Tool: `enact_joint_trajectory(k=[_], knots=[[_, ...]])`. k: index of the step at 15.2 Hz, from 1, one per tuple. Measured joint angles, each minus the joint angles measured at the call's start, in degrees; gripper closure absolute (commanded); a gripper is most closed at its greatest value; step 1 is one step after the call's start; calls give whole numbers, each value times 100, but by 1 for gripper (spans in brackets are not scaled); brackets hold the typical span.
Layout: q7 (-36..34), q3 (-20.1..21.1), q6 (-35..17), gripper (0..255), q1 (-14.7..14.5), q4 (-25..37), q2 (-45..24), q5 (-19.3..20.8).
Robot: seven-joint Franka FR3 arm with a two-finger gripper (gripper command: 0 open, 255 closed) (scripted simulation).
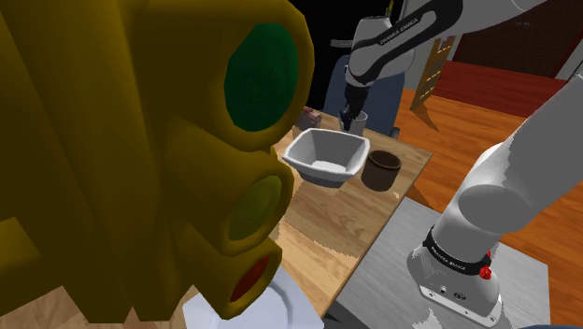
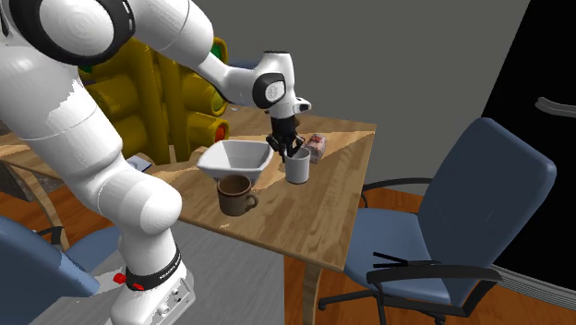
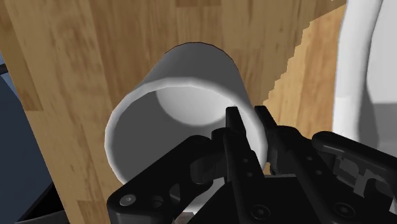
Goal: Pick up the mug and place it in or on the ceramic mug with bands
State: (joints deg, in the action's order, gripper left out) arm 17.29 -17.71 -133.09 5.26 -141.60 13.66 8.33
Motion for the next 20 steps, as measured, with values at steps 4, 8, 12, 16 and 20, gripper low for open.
enact_joint_trajectory(k=[4, 8, 12, 16, 20], knots=[[-13, 33, 325, 255, -2, 178, 149, 9], [-27, 74, 689, 255, -4, 383, 311, 19], [-27, 104, 1012, 255, 1, 558, 460, 29], [-17, 130, 1342, 255, 0, 783, 568, 25], [-1, 151, 1652, 255, -2, 1023, 639, 18]])
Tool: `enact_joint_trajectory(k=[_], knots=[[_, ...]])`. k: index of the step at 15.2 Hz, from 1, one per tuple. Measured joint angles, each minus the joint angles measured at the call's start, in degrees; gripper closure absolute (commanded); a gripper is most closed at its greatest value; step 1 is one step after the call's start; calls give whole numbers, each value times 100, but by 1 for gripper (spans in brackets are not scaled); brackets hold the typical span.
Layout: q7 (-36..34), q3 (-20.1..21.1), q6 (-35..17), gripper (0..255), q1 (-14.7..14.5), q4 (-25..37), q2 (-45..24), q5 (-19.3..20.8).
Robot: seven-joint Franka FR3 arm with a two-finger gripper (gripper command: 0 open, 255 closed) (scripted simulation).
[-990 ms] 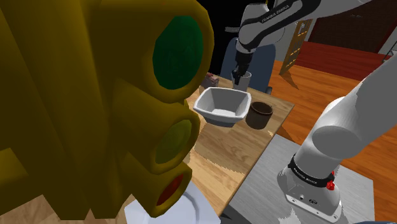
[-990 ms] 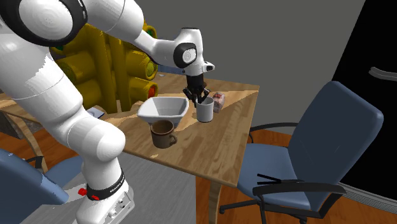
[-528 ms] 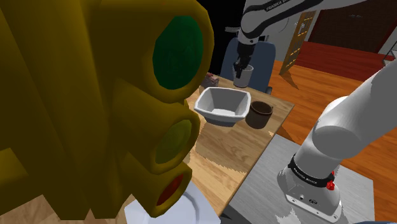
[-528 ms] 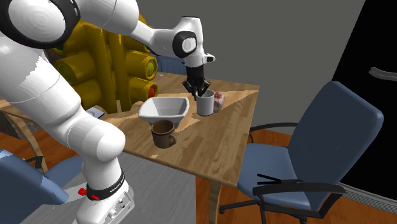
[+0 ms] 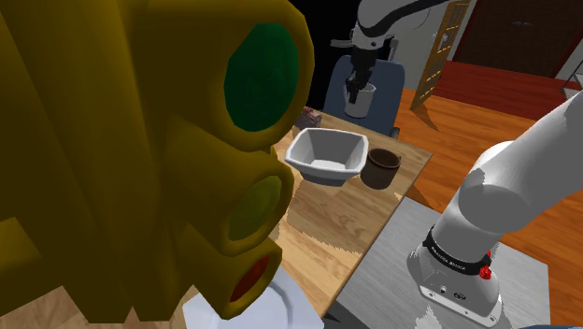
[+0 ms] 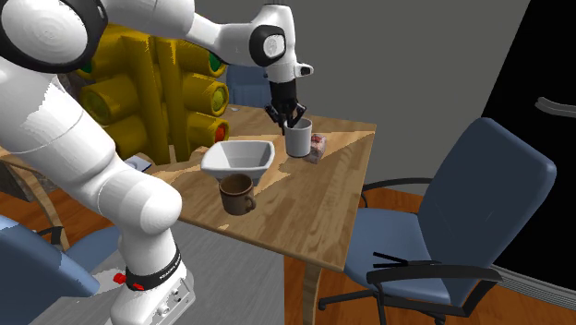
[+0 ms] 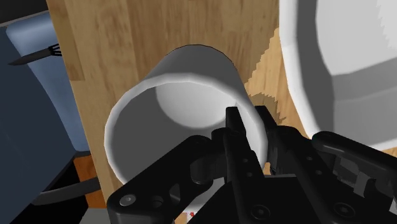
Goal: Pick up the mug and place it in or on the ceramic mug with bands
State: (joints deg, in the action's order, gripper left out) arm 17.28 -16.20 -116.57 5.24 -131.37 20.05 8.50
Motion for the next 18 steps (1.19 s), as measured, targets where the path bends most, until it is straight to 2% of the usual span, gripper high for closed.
enact_joint_trajectory(k=[6, 13, 18], knots=[[-41, 76, 435, 255, -15, 263, 168, -2], [-423, 462, 939, 255, 81, -851, 1754, 148], [-646, 785, 1562, 255, 129, -1501, 2998, 83]])
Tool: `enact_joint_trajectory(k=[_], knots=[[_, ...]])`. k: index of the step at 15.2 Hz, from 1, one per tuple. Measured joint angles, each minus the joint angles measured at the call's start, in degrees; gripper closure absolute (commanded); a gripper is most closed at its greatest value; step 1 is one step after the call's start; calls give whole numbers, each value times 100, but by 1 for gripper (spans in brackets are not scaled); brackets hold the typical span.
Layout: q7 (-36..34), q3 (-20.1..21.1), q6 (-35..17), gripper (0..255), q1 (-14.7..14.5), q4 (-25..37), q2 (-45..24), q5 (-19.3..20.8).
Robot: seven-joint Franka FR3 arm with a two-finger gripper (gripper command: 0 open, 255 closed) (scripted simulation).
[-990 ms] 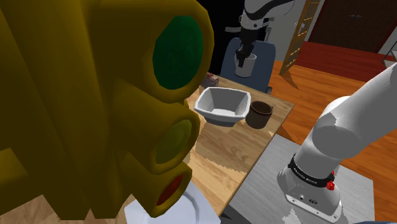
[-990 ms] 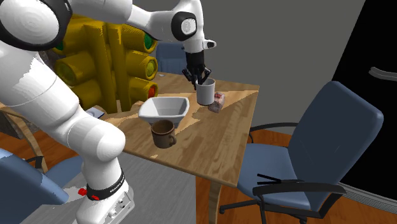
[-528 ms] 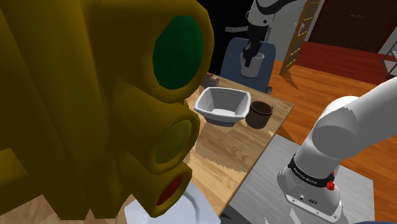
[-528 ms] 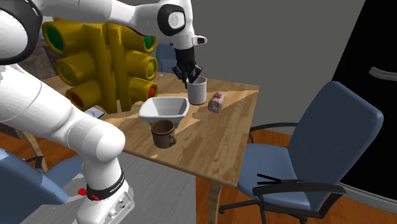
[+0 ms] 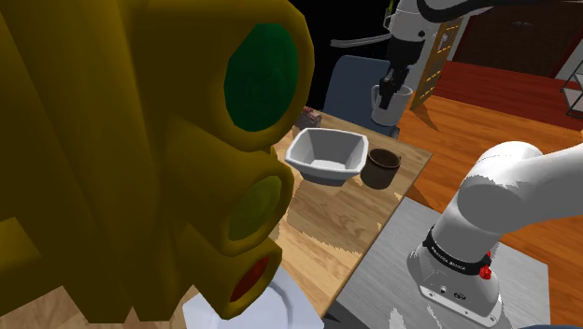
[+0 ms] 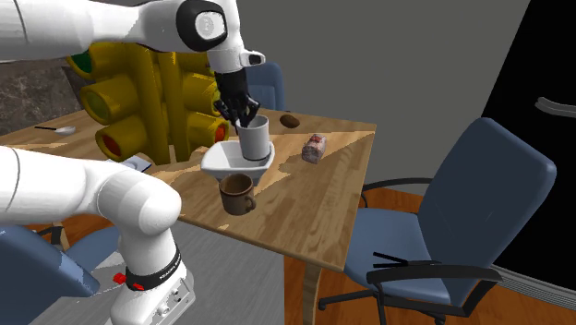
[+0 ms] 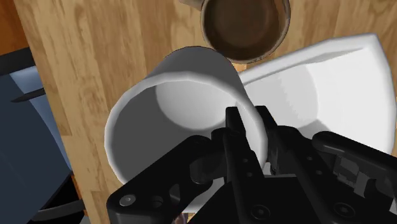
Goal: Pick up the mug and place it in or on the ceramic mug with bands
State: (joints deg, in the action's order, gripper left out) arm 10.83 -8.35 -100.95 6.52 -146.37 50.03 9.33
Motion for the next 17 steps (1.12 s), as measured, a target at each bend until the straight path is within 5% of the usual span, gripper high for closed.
enact_joint_trajectory(k=[5, 17], knots=[[-168, 279, 623, 255, -7, -400, 997, -151], [-229, 231, -15, 255, 39, -1403, 1353, -79]])
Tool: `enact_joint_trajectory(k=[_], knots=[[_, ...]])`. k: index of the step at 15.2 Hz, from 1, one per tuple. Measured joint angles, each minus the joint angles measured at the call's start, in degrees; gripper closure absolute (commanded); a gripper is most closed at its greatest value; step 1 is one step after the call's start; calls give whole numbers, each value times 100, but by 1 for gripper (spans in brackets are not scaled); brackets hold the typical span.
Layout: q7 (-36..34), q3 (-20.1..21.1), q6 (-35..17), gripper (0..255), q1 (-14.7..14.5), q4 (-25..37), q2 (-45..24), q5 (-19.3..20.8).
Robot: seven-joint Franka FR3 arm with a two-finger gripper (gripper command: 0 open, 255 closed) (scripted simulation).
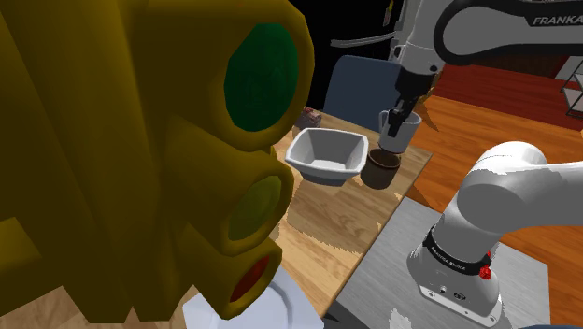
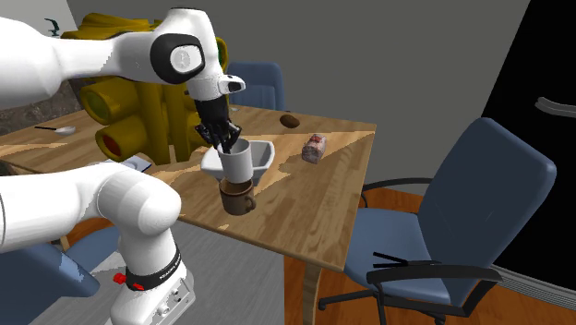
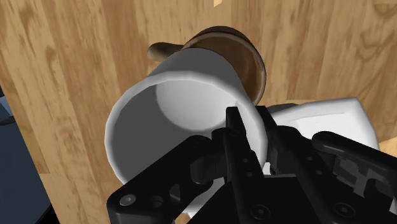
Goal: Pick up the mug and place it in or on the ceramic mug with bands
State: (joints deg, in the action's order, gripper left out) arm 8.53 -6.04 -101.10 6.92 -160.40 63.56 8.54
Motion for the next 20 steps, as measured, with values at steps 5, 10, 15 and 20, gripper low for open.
enact_joint_trajectory(k=[5, 10, 15, 20], knots=[[-10, -62, -405, 255, 36, -417, 11, 66], [-7, -71, -457, 255, 43, -461, 21, 78], [-9, -71, -458, 0, 43, -469, 16, 77], [-19, -20, -232, 0, 9, -229, 4, 26]])
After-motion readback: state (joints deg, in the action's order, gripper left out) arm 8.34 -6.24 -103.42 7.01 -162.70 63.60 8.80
